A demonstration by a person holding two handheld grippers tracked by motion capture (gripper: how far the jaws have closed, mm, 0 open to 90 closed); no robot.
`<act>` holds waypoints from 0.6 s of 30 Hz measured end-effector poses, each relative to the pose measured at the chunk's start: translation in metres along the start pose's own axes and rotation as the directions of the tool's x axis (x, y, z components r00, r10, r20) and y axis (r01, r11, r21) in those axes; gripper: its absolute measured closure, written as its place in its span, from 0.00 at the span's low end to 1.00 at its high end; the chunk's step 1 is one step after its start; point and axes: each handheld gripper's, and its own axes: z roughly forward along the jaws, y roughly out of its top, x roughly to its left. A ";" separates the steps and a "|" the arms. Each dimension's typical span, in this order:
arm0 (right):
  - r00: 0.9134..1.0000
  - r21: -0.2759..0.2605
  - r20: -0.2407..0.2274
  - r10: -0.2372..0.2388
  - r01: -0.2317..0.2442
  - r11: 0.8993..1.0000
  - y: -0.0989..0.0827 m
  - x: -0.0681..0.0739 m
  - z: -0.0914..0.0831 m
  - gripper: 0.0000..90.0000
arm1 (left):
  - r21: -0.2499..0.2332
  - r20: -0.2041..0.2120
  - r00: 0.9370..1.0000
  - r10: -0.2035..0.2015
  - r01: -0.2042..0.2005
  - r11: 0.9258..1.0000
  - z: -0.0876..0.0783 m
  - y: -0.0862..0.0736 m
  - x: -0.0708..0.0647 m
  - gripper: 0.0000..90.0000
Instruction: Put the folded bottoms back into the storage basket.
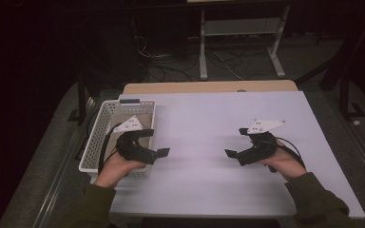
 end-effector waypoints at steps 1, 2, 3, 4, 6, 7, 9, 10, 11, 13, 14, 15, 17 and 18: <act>1.000 -0.001 0.005 0.003 -0.003 1.000 -0.002 -0.001 -0.003 0.05 | 0.002 0.005 1.000 0.001 -0.001 1.000 0.001 -0.002 -0.001 0.00; 1.000 -0.002 0.007 0.004 -0.004 1.000 -0.004 -0.001 -0.006 0.05 | -0.001 0.011 1.000 0.003 -0.003 1.000 0.001 -0.003 -0.003 0.00; 1.000 -0.003 0.007 0.005 -0.005 1.000 -0.006 -0.001 -0.009 0.05 | -0.006 0.018 1.000 0.005 -0.005 1.000 0.001 -0.005 -0.004 0.00; 1.000 -0.003 0.010 0.006 -0.006 1.000 -0.008 -0.002 -0.012 0.05 | -0.006 0.023 1.000 0.007 -0.007 1.000 0.002 -0.007 -0.005 0.00; 1.000 0.002 0.019 0.005 -0.005 1.000 -0.011 -0.002 -0.017 0.05 | -0.018 0.027 1.000 0.015 -0.014 1.000 0.002 -0.011 -0.007 0.00; 1.000 0.002 0.023 0.005 -0.005 1.000 -0.013 -0.002 -0.020 0.05 | -0.023 0.032 0.999 0.015 -0.014 1.000 0.003 -0.012 -0.007 0.00; 1.000 0.000 0.028 0.008 -0.008 1.000 -0.017 -0.003 -0.025 0.05 | -0.026 0.042 0.999 0.017 -0.016 1.000 0.003 -0.015 -0.008 0.00; 1.000 0.000 0.030 0.011 -0.011 1.000 -0.020 -0.003 -0.028 0.05 | -0.024 0.045 0.999 0.019 -0.018 1.000 0.003 -0.016 -0.008 0.00; 0.999 0.000 0.030 0.010 -0.010 1.000 -0.021 -0.003 -0.030 0.05 | -0.022 0.048 0.999 0.019 -0.018 1.000 0.003 -0.017 -0.009 0.00; 0.999 0.003 0.035 0.014 -0.014 1.000 -0.026 -0.003 -0.035 0.04 | -0.025 0.052 0.998 0.025 -0.023 0.999 0.004 -0.020 -0.009 0.00; 0.999 0.001 0.039 0.017 -0.017 1.000 -0.028 -0.003 -0.037 0.04 | -0.025 0.052 0.998 0.024 -0.023 0.999 0.003 -0.021 -0.009 0.00; 0.999 0.003 0.043 0.021 -0.021 1.000 -0.031 -0.003 -0.039 0.04 | -0.027 0.053 0.998 0.027 -0.025 0.999 0.003 -0.021 -0.009 0.00; 0.998 0.003 0.048 0.032 -0.032 0.999 -0.036 -0.004 -0.043 0.04 | -0.029 0.055 0.998 0.026 -0.024 0.999 0.003 -0.021 -0.009 0.00; 0.998 0.004 0.048 0.033 -0.033 0.999 -0.039 -0.004 -0.045 0.03 | -0.026 0.054 0.998 0.026 -0.024 0.999 0.003 -0.021 -0.009 0.00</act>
